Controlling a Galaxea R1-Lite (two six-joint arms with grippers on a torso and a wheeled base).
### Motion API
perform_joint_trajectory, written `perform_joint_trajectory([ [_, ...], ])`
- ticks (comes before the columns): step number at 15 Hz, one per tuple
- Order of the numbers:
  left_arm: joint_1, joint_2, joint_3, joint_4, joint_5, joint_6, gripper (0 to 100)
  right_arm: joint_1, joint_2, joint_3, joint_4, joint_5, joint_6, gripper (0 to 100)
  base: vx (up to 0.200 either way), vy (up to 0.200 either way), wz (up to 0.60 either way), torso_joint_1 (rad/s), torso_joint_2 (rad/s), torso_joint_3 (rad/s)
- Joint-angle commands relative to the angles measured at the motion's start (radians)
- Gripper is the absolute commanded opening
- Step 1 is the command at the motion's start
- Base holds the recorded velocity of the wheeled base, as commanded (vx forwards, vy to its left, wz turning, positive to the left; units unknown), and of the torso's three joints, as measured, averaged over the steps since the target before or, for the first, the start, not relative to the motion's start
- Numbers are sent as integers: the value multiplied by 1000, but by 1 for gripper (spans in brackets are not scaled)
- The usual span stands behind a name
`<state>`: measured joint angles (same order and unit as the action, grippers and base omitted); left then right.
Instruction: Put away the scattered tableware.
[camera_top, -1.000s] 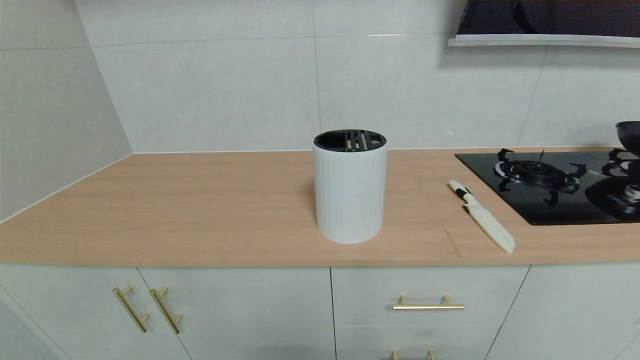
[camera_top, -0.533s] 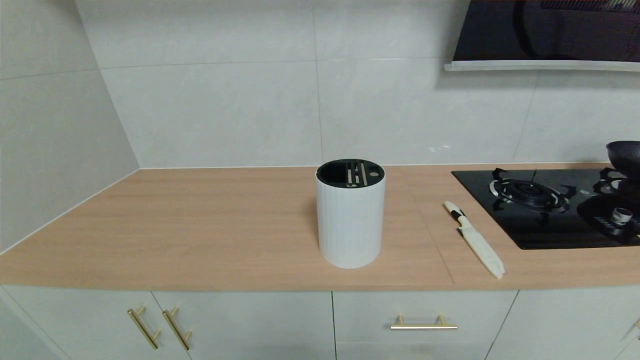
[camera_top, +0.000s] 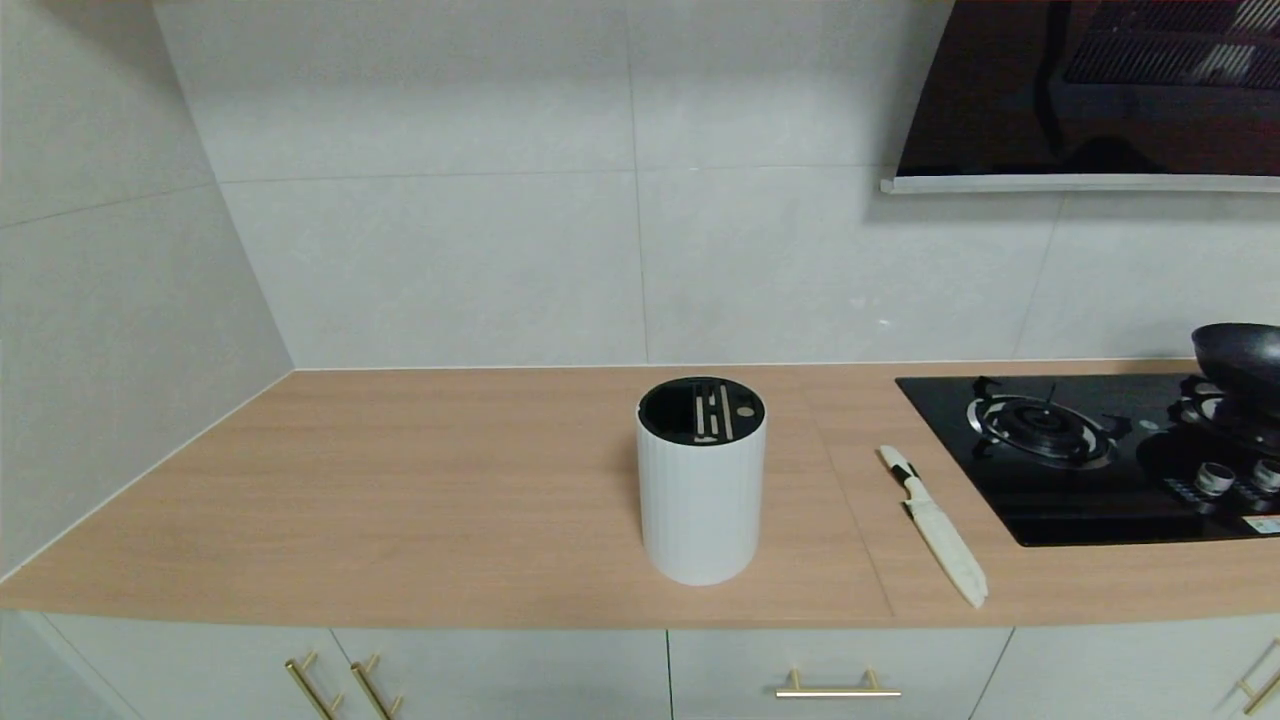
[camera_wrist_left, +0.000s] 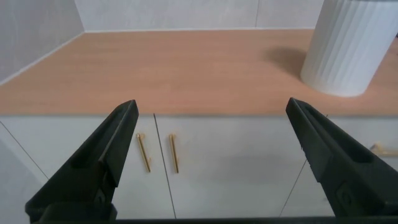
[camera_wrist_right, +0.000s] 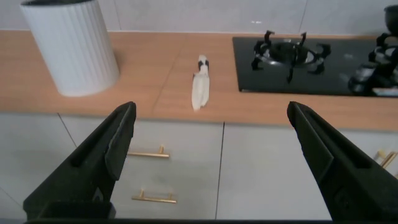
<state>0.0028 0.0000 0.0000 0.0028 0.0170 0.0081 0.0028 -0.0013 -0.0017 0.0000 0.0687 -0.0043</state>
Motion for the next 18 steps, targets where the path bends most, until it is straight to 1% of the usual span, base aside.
perform_joint_trajectory([
  [1,0,0,0,0,0,0,100,0,1,0,0,0,0,100,0,0,0,266,-530,-276],
  [7,0,0,0,0,0,0,100,0,1,0,0,0,1,100,0,0,0,187,-384,-205],
  [11,0,0,0,0,0,0,100,0,1,0,0,0,3,100,0,0,0,14,-21,-12],
  [12,0,2,0,0,1,-7,100,0,1,0,0,0,3,100,0,0,0,0,0,0],
  [15,0,0,0,0,0,-10,100,0,1,0,0,-1,3,100,0,0,0,0,0,0],
  [17,0,0,0,0,0,-10,100,0,1,2,2,-1,-8,100,0,0,0,0,0,0],
  [18,0,0,0,0,0,-10,100,0,1,0,0,-1,-42,100,0,0,0,0,0,0],
])
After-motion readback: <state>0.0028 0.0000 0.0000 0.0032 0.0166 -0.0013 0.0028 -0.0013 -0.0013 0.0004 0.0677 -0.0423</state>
